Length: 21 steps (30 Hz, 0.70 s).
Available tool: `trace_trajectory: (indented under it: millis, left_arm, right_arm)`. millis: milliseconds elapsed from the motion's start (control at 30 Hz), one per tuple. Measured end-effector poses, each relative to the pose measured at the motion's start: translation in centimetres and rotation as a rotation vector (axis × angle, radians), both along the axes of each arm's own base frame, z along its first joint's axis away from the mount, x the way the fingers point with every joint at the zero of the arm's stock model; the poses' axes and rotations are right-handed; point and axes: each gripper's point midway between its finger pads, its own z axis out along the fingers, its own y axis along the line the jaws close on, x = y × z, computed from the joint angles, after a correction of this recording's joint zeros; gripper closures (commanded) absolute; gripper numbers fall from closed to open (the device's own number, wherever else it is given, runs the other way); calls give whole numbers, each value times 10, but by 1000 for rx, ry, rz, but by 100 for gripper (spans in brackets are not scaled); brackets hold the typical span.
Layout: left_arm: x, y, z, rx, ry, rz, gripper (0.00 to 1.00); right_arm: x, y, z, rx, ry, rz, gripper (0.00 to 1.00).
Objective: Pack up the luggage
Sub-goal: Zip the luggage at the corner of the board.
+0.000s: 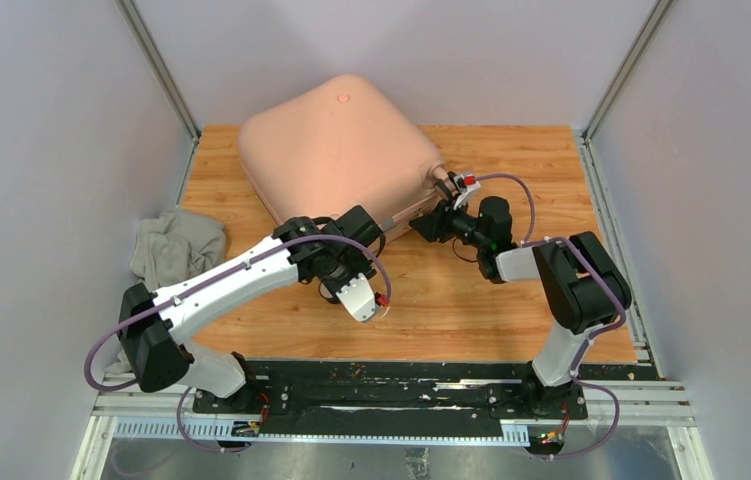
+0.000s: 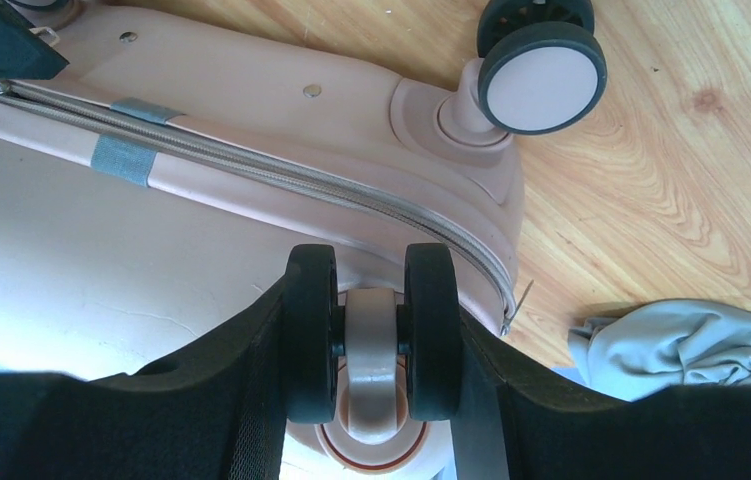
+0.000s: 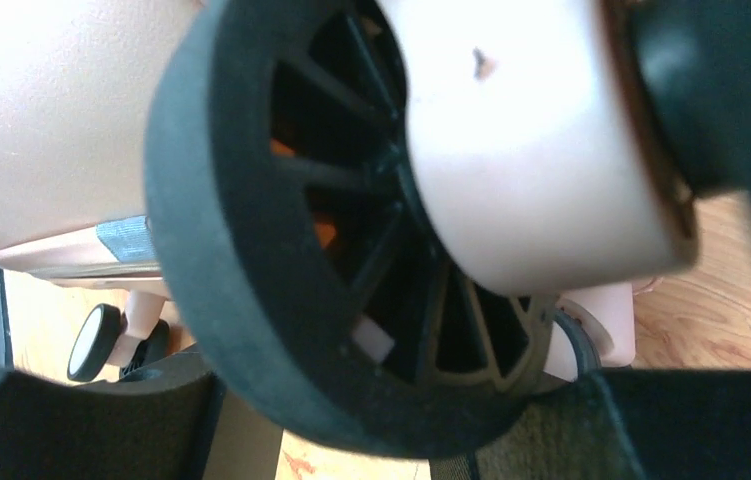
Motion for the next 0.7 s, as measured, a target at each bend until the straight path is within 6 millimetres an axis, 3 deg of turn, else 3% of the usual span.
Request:
trace_trajectory:
  millis: [200,367,700]
  left_arm:
    - [-2,-2,3,-6,-20,9,100]
    - [-2,-5,6,-18,-31,14,100]
    - [-8,-14,5,-46,-23,18,100]
  right_arm:
    - [5,2,2,35,-11,-6,68]
    - [6,4,3,56,-18,-2,99]
    - [-1,3,7,70,-66,6,100]
